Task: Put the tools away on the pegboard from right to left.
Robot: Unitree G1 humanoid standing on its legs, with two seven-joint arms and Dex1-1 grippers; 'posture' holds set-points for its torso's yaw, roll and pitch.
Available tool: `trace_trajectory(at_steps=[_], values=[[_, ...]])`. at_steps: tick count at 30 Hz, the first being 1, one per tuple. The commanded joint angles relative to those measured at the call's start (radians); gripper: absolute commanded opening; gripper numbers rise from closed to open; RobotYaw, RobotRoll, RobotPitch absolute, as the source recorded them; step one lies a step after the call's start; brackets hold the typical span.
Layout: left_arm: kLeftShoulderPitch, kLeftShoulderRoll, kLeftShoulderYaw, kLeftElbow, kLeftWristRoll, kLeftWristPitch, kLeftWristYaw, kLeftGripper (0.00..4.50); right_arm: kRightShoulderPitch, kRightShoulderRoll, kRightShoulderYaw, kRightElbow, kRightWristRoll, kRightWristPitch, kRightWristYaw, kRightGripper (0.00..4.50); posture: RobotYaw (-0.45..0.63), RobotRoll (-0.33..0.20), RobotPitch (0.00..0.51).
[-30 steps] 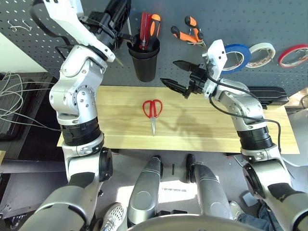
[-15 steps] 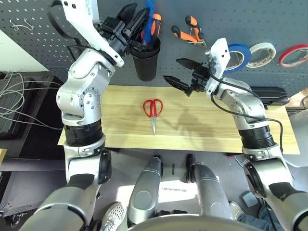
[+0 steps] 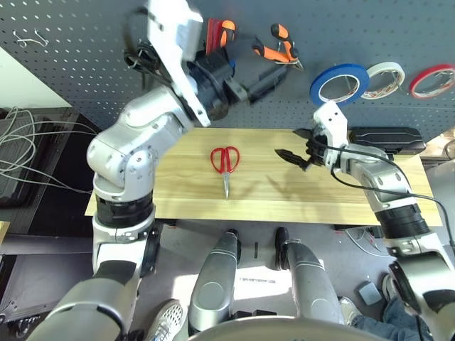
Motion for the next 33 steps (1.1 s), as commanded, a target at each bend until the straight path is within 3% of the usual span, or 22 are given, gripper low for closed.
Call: trace_trajectory(at_steps=[1,5,11,21,33], values=[[0.052,0.007,-0.091,0.03,0.074,-0.03,-0.02,4.48,0.029,0.002,0.012,-0.004,-0.008,0.042,-0.008,4.5,0.14,0.0,0.29],[0.091,0.016,-0.17,0.115,0.172,-0.066,-0.032,4.48,0.034,0.01,0.002,-0.008,-0.007,0.073,-0.026,4.5,0.14,0.0,0.292],[0.163,0.093,-0.297,0.34,0.367,-0.061,-0.02,4.48,0.02,0.037,-0.016,-0.016,0.007,0.112,-0.062,4.5,0.12,0.0,0.302],[0.153,-0.015,-0.148,0.796,0.522,-0.187,0.169,4.48,0.004,0.08,-0.042,-0.043,0.02,0.143,-0.096,4.5,0.12,0.0,0.317],[0.011,-0.104,0.022,1.188,0.569,-0.324,0.311,4.48,0.023,0.122,0.008,-0.107,0.036,0.159,-0.081,4.5,0.11,0.0,0.355]])
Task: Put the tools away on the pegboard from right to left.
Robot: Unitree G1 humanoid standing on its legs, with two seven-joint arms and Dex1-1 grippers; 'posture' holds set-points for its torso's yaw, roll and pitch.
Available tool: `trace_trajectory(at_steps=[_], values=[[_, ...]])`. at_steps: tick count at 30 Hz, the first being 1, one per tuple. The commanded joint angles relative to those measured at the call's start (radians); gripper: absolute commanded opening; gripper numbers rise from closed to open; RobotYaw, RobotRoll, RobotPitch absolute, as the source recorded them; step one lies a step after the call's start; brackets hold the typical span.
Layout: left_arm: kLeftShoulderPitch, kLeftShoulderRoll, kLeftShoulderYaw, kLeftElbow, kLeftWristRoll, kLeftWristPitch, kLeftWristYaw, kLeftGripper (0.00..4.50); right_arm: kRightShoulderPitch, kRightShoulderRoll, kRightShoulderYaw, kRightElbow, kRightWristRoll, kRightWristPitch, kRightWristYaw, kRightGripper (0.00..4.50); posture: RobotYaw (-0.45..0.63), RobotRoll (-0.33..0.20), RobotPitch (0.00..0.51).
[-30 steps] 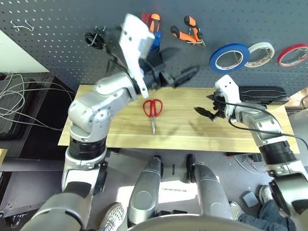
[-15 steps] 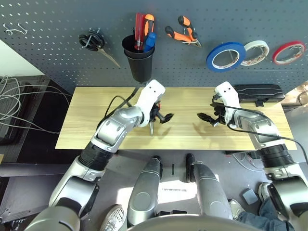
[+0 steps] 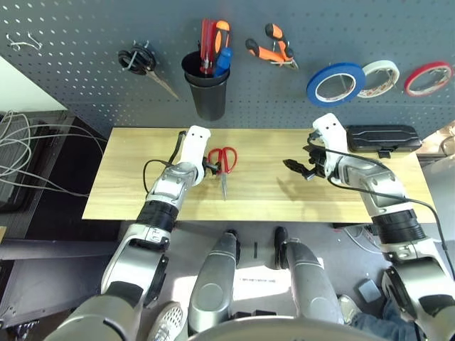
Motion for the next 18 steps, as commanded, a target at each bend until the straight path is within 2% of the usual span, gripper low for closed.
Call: trace_trajectory(at_steps=[1,6,8,13,18], values=[[-0.004,-0.009,0.025,0.097,0.022,-0.025,0.023,4.48,0.038,0.009,0.026,-0.045,0.011,0.031,0.004,4.5,0.11,0.0,0.36],[-0.026,-0.024,0.034,0.206,0.037,-0.064,0.026,4.48,0.05,0.015,0.047,-0.094,0.023,0.046,0.019,4.5,0.1,0.0,0.379],[-0.032,-0.035,0.035,0.244,0.043,-0.072,0.021,4.11,0.05,0.016,0.052,-0.111,0.028,0.06,0.021,4.5,0.09,0.0,0.385],[-0.063,-0.066,0.061,0.297,0.032,-0.06,0.007,2.67,0.047,0.008,0.055,-0.126,0.031,0.075,0.027,4.5,0.09,0.0,0.39],[-0.107,-0.095,0.042,0.321,0.047,-0.013,-0.047,0.95,0.047,0.002,0.057,-0.119,0.025,0.068,0.031,4.5,0.09,0.0,0.387]])
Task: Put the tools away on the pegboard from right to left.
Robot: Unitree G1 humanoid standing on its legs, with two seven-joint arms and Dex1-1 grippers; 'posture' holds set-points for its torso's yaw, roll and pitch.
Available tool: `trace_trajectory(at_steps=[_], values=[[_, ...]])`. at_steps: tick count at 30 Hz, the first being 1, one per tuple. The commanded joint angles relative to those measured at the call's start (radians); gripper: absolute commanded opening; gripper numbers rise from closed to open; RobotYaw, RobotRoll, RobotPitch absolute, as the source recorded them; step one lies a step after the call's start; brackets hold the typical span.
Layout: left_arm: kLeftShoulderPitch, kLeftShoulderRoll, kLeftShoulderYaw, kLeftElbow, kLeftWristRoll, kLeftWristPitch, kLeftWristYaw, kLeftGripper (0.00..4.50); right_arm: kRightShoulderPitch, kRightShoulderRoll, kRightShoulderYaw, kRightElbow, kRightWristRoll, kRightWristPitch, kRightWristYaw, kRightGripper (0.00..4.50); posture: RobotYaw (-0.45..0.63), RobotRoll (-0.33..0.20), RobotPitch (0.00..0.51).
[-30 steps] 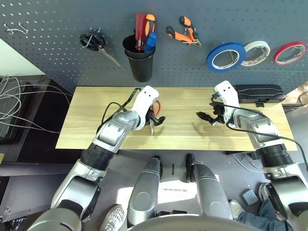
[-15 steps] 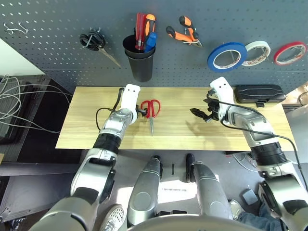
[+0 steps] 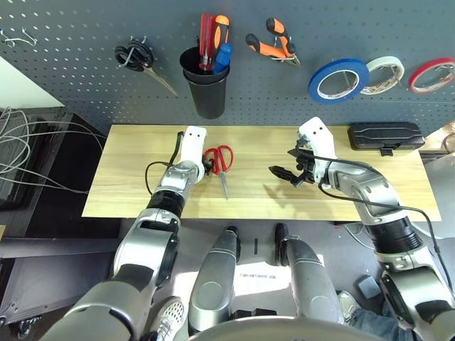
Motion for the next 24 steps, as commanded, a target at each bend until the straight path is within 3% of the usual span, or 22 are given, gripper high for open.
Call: trace_trajectory(at_steps=[1,3,8,14,18,24], values=[[0.012,-0.027,-0.023,0.05,0.017,0.062,-0.045,0.56,0.013,-0.001,0.015,0.0,0.008,0.003,0.007,4.5,0.09,0.0,0.385],[0.01,-0.036,-0.027,0.042,0.024,0.072,-0.057,0.03,0.006,0.004,0.011,0.004,0.01,-0.007,0.006,4.5,0.09,0.0,0.381],[0.069,-0.028,-0.031,-0.125,0.033,0.053,-0.06,0.03,-0.009,0.012,0.005,0.019,0.009,-0.043,0.01,4.5,0.1,0.0,0.368],[0.341,0.044,-0.017,-0.617,0.021,-0.032,-0.091,0.03,-0.041,0.005,-0.002,0.051,0.006,-0.103,0.03,4.5,0.13,0.0,0.355],[0.507,0.107,0.0,-0.857,0.029,-0.12,-0.108,0.03,-0.059,0.003,-0.009,0.068,0.01,-0.138,0.043,4.5,0.15,0.0,0.35],[0.689,0.201,0.122,-0.996,0.039,-0.389,-0.091,0.03,-0.102,0.021,-0.014,0.092,0.022,-0.207,0.073,4.5,0.17,0.0,0.348]])
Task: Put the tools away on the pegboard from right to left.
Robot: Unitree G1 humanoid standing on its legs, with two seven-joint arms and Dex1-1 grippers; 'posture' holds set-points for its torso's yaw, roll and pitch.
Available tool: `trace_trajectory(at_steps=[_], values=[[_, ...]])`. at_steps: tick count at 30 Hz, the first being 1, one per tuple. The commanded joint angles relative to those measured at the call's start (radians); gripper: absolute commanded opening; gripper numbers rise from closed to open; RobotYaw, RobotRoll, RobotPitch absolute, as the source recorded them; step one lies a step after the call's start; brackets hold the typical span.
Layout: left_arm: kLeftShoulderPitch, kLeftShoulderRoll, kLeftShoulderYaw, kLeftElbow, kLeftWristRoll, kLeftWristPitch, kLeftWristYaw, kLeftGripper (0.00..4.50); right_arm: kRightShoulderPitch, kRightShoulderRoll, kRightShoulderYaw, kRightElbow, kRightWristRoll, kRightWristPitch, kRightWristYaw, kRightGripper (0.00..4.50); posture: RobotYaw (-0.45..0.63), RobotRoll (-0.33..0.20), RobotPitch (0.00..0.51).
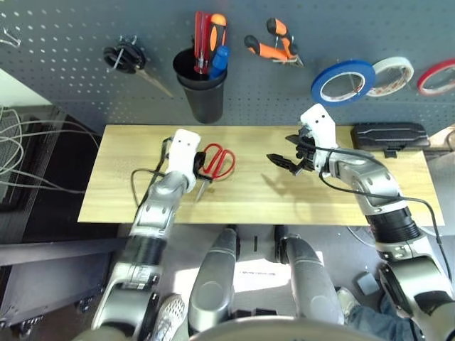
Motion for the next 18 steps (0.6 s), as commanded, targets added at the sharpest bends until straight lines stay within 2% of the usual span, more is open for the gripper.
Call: trace_trajectory(at_steps=[1,6,11,18], values=[[0.071,0.036,0.059,-0.024,0.009,-0.166,0.002,0.03,-0.006,0.014,0.0,0.013,0.02,-0.039,0.024,4.5,0.17,0.0,0.348],[0.102,0.049,0.118,-0.039,0.009,-0.374,0.022,0.03,-0.037,0.032,-0.007,0.007,0.045,-0.086,0.047,4.5,0.17,0.0,0.354],[0.061,0.045,0.185,-0.066,-0.009,-0.51,0.075,0.03,-0.062,0.045,-0.018,0.001,0.072,-0.12,0.07,4.5,0.17,0.0,0.354],[-0.04,0.048,0.261,-0.079,-0.019,-0.561,0.138,0.03,-0.075,0.053,-0.025,-0.003,0.084,-0.147,0.075,4.5,0.17,0.0,0.354]])
